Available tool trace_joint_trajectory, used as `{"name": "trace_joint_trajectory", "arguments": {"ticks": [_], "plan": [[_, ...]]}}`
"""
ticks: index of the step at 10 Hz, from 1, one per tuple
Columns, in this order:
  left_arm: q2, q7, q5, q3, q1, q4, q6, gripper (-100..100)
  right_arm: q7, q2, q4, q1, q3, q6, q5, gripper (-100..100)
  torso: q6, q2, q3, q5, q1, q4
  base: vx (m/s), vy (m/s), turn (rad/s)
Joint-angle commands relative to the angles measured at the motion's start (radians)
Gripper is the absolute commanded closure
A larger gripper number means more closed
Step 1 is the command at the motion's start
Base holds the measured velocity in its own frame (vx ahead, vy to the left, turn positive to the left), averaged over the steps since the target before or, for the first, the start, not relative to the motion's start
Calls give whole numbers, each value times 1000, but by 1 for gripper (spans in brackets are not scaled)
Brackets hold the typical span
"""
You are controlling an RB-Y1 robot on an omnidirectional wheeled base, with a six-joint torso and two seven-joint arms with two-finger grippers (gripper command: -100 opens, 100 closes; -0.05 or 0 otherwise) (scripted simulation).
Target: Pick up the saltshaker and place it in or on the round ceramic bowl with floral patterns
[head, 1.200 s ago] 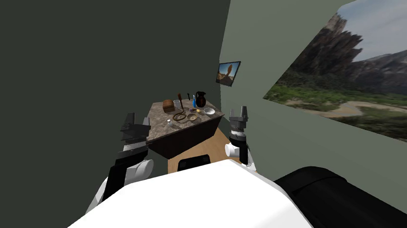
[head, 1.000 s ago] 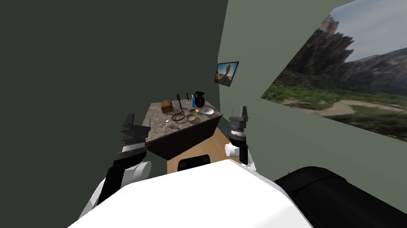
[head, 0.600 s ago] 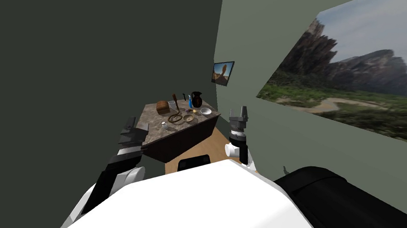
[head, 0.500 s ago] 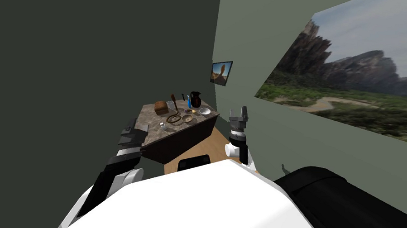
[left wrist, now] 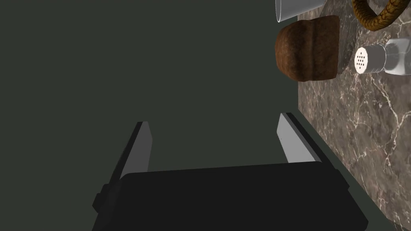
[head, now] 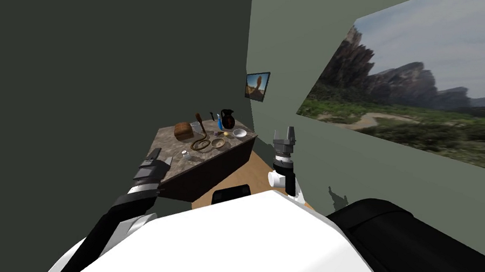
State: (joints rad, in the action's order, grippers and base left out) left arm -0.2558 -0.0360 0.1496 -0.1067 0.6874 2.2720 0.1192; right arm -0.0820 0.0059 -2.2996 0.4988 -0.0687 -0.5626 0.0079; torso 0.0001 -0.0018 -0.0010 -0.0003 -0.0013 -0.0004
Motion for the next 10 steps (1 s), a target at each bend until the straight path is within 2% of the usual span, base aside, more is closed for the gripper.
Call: {"name": "trace_joint_trajectory", "arguments": {"ticks": [1,4,5,6,7,8,9,10], "plan": [[-7,5,5,-4,8,2,-31,-100,0,0,0,0,0,0,0,0,0,0,0,0,0,0,26,-12,-58],[-75,14,50,-45,84,19,-128,-100,0,0,0,0,0,0,0,0,0,0,0,0,0,0,40,-20,-207],[-75,14,50,-45,84,19,-143,-100,0,0,0,0,0,0,0,0,0,-1,-1,0,0,0,40,-10,-57],[-99,16,66,-60,110,25,-173,-100,0,0,0,0,0,0,0,0,-1,-1,0,0,0,0,40,-13,-106],[-99,16,66,-60,110,25,-183,-100,0,0,0,0,0,0,0,0,0,-1,0,0,0,0,28,-11,-78],[-124,19,82,-75,137,30,-216,-100,0,0,0,0,0,0,0,0,0,0,0,0,0,0,26,-17,-185],[-124,19,82,-75,137,30,-223,-100,0,0,0,0,0,0,0,0,0,0,0,0,0,0,24,-8,-72],[-150,22,98,-90,163,34,-264,-100,0,0,0,0,0,0,0,0,-1,0,0,0,0,0,34,-13,-140]]}}
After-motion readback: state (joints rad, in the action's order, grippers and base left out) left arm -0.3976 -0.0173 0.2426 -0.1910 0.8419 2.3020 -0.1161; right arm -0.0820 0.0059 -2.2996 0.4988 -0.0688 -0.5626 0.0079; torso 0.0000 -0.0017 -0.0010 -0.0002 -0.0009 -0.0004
